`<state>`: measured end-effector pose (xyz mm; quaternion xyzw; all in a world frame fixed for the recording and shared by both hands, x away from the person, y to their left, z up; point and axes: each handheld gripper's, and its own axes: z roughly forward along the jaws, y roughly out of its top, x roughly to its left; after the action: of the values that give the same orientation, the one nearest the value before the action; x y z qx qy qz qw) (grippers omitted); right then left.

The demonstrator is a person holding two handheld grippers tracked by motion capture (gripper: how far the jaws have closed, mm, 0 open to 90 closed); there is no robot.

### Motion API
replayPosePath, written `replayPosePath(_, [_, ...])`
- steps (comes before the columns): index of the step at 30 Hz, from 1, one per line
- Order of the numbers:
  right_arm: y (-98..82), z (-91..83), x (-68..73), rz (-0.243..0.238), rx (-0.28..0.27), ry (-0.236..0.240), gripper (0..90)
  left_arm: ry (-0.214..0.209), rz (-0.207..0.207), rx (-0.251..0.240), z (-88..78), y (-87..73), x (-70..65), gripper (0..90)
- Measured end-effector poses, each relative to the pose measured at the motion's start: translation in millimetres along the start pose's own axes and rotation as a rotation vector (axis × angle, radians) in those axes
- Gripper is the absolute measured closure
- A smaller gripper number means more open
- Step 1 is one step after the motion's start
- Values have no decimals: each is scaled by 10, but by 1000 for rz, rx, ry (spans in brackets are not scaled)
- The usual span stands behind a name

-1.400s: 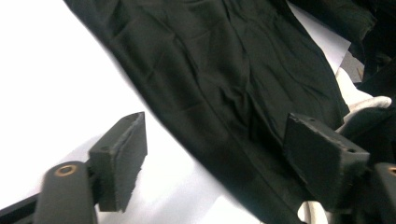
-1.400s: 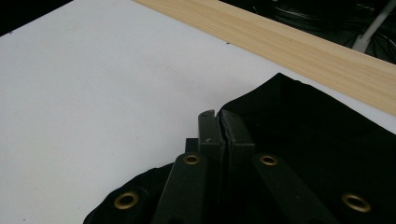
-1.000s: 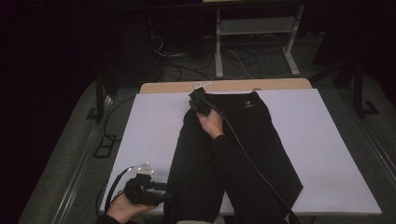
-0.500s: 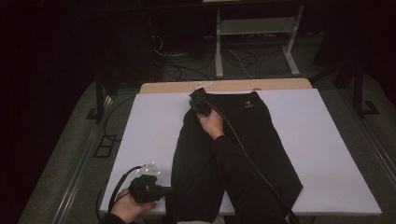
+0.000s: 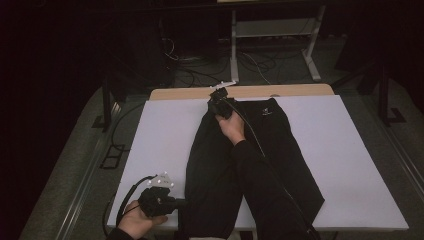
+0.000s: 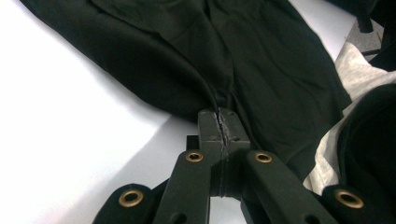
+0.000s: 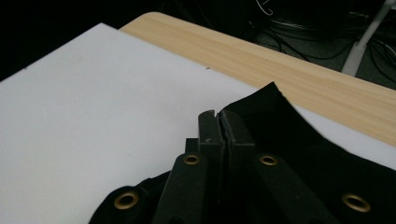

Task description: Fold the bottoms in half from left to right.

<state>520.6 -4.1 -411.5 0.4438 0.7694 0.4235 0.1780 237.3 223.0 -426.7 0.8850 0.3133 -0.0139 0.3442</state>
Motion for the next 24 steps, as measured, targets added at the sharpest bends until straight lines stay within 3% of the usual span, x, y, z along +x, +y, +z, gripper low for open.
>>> replayPosePath(7, [93, -171, -157, 12, -20, -23, 863, 1, 24, -10, -18, 22, -31, 886])
replayPosePath(16, [142, -342, -351, 40, -38, -43, 863, 0, 23, -42, -67, 43, -61, 887])
replayPosePath(24, [141, -393, -414, 51, -39, -49, 863, -26, 49, -94, -125, 129, -176, 886])
